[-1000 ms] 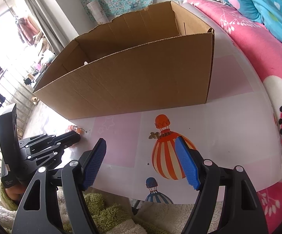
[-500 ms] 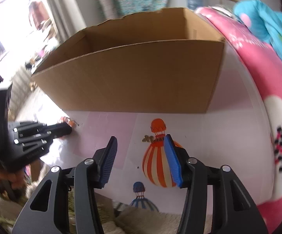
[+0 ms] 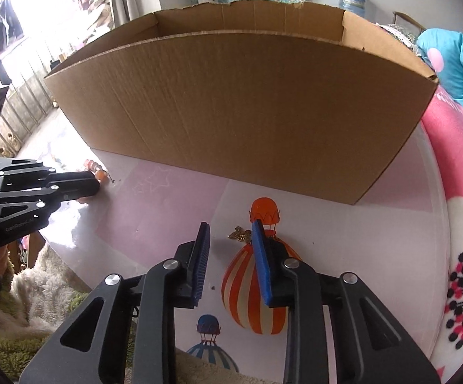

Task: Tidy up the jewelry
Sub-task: 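Move the right tool to the small gold charm while the left gripper holds the bracelet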

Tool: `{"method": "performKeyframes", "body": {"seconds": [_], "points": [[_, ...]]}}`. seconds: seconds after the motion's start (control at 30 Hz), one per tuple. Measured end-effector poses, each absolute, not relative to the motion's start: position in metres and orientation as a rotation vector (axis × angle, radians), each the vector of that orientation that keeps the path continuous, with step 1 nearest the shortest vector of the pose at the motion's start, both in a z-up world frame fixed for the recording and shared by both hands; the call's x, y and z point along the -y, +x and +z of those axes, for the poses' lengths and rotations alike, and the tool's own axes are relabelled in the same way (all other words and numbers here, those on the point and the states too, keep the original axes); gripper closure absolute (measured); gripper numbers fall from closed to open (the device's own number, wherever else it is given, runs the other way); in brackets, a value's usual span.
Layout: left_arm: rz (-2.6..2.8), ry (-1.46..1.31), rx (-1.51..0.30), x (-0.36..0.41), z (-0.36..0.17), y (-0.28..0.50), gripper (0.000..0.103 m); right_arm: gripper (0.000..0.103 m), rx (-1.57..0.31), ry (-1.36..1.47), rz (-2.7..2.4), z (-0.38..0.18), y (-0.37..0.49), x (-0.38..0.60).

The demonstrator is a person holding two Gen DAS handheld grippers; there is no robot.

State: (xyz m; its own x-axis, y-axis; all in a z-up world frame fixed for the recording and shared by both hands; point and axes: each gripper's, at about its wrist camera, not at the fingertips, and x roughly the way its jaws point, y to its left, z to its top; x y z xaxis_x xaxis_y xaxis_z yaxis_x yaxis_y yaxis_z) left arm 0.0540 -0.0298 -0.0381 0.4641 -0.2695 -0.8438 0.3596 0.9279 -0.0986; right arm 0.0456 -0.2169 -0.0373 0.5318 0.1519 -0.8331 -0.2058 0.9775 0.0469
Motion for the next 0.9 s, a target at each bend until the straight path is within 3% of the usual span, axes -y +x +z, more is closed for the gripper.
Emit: {"method": "performKeyframes", "body": {"seconds": [0.23, 0.37, 0.9], "points": [[-0.388, 0.098, -1.017, 0.03, -0.037, 0.055, 0.094, 0.082, -0.975, -0.092, 0.202, -0.039, 0.044, 0.214], [-0.389, 0.1, -1.018, 0.03, -0.037, 0.055, 0.094, 0.09, -0.975, -0.088, 0.199, -0.039, 0.044, 0.214], [-0.387, 0.102, -1.017, 0.03, -0.036, 0.055, 0.094, 0.09, -0.96, -0.041, 0.198, -0.035, 0.042, 0.223]]}}
